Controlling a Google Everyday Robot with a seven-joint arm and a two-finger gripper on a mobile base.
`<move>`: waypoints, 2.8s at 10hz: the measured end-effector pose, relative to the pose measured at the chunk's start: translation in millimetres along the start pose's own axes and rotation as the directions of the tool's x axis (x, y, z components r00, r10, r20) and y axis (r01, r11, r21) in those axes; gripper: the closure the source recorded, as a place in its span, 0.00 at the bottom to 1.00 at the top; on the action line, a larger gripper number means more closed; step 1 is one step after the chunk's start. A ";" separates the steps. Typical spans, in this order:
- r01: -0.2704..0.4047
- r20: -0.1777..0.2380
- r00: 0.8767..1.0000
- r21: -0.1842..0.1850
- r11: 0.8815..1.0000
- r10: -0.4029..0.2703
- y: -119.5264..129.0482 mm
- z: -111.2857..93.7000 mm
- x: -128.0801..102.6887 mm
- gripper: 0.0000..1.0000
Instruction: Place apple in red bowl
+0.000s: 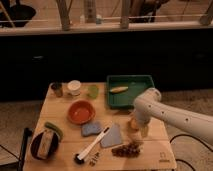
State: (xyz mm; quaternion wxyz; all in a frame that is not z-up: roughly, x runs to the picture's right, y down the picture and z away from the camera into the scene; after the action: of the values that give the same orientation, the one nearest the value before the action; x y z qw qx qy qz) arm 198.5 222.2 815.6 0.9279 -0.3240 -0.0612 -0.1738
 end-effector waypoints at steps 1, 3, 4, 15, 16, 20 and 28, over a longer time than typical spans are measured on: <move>-0.002 0.000 1.000 -0.002 1.000 0.002 1.6 1.9 1.4 0.20; 0.001 0.002 1.000 -0.005 1.000 -0.001 2.6 5.4 0.2 0.20; 0.002 0.003 1.000 -0.007 1.000 -0.002 3.6 7.6 0.0 0.20; -0.013 0.004 1.000 -0.027 1.000 0.014 22.5 24.6 7.0 0.43; -0.019 0.006 1.000 -0.027 0.999 0.019 24.3 26.0 8.0 0.51; -0.027 -0.004 1.000 -0.025 0.999 0.027 26.0 16.1 10.9 0.91; 0.005 -0.034 0.999 -0.004 1.000 -0.005 10.9 -42.6 -5.4 0.99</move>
State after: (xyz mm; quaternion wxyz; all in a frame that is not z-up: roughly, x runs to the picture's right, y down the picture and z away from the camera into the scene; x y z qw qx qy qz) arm 197.4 205.2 774.6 0.9277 -0.3228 -0.0459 -0.1818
